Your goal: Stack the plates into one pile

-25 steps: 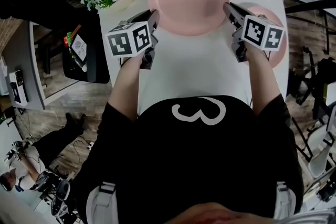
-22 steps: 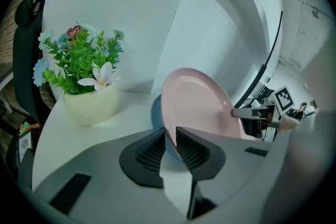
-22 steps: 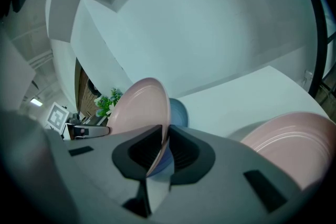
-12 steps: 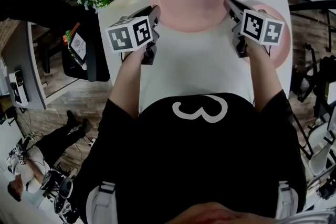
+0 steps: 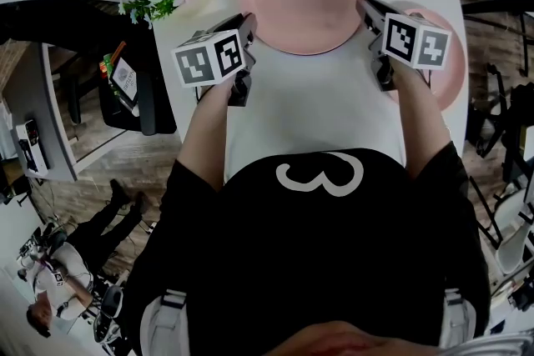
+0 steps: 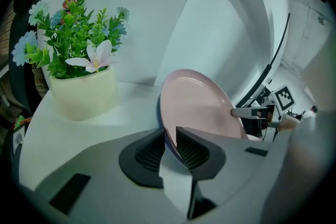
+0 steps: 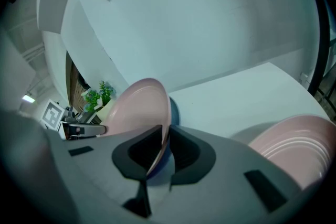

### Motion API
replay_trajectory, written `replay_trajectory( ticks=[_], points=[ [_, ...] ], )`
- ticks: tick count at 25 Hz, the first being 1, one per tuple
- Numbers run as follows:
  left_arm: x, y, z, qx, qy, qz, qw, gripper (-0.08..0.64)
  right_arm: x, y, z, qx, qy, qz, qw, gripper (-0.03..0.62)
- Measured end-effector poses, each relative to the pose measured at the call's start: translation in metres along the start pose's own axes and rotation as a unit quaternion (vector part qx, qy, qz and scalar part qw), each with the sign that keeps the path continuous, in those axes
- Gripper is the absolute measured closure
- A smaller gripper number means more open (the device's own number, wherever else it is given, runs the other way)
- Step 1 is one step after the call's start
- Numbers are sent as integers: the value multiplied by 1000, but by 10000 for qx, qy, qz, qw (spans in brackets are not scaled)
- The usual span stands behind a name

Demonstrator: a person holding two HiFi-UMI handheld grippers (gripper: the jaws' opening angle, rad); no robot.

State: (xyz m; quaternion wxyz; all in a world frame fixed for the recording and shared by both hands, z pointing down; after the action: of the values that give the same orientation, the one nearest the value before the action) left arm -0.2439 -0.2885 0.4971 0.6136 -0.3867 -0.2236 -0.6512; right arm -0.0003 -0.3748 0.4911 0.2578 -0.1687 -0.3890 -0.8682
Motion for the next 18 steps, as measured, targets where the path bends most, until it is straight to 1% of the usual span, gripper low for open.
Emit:
replay_trajectory(
  ticks=[7,12,13,16,18],
  points=[
    [-1,4,-1,47,28,31,10000,485,1,-1,1,-78,-138,85,9998,537],
    [-1,6,-2,123,51,17,9999,482,-1,-2,1,-61,-140,138,9998,526],
    [-2,6,-1,146,59,-3,9999,478,-1,-2,2,-58,-144,139,9998,520],
    [-4,5,0,191,129,-44,9997,466,-2,-4,5,-21,-140,124,9998,474],
    [-6,5,0,201,175,-27,9996,457,-4,-4,7,-16,-143,141,9998,463]
  ],
)
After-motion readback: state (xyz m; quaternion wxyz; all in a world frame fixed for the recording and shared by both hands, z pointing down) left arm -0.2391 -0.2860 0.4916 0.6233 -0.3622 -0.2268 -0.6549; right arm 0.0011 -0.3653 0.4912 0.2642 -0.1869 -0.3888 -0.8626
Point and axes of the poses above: the fingertips, and each gripper's own axes: x forward along the fingers, y to its right, z out of its underside, the point moved 3 cm from there along -x, backward along the fingers, and after that the axes turned 14 degrees about -z, right-handed, at the moved point
